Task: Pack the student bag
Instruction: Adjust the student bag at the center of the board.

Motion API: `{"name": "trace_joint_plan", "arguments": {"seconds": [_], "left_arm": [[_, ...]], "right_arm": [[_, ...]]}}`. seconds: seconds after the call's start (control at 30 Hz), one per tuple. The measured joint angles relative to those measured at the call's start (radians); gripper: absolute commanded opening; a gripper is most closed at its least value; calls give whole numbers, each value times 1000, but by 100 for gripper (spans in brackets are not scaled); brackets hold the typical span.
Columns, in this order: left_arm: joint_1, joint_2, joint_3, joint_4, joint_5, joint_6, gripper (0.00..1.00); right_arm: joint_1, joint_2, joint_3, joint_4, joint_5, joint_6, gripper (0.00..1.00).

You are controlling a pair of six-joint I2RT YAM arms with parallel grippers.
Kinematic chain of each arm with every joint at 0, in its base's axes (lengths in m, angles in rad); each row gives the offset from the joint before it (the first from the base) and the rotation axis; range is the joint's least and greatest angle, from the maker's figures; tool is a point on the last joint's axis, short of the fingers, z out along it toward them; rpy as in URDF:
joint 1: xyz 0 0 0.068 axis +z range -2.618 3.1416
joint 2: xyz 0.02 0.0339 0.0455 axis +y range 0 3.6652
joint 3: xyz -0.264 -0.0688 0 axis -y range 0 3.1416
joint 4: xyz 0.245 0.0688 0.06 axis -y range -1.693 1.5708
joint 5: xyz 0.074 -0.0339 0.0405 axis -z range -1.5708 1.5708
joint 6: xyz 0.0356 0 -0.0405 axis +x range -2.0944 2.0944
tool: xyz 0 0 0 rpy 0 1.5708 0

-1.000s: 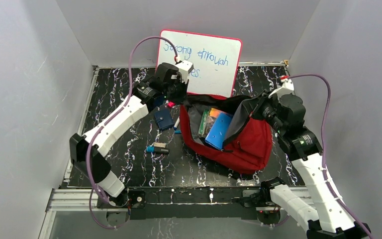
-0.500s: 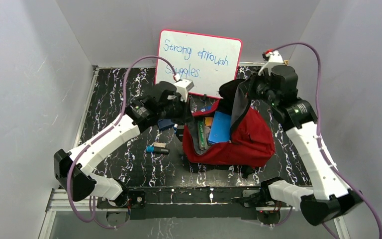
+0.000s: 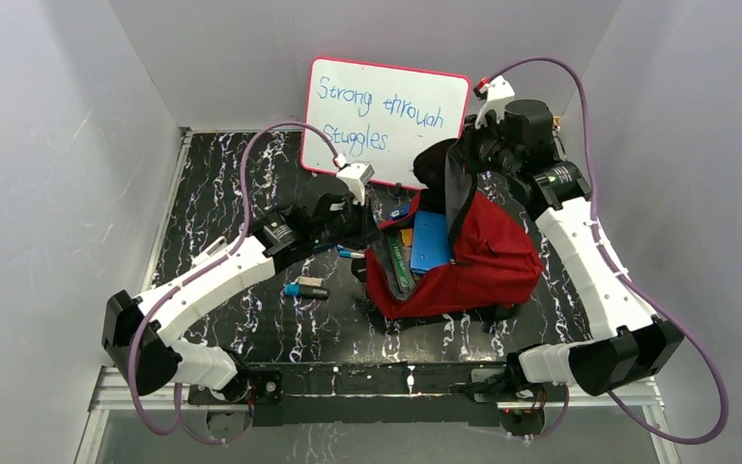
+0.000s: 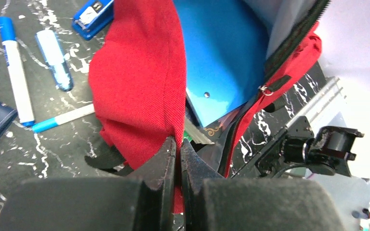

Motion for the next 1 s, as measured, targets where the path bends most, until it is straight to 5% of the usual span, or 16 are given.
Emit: {"name": "trace_joint_plan", "arguments": {"seconds": [0.33, 0.6, 0.83, 1.0], "left_arm": [[-2, -73, -105, 3, -197, -14, 0], [24, -49, -110, 8, -269, -7, 9], [158, -18, -96, 36, -251, 2, 43], [185, -24, -77, 63, -246, 29, 49]], "right_arm": [[-1, -200, -226, 54, -94, 69, 0], [-2, -290, -340, -7, -321, 142, 1], [-2, -277, -404, -103, -526, 145, 46], [-2, -278, -456, -98, -583, 192, 59]]}}
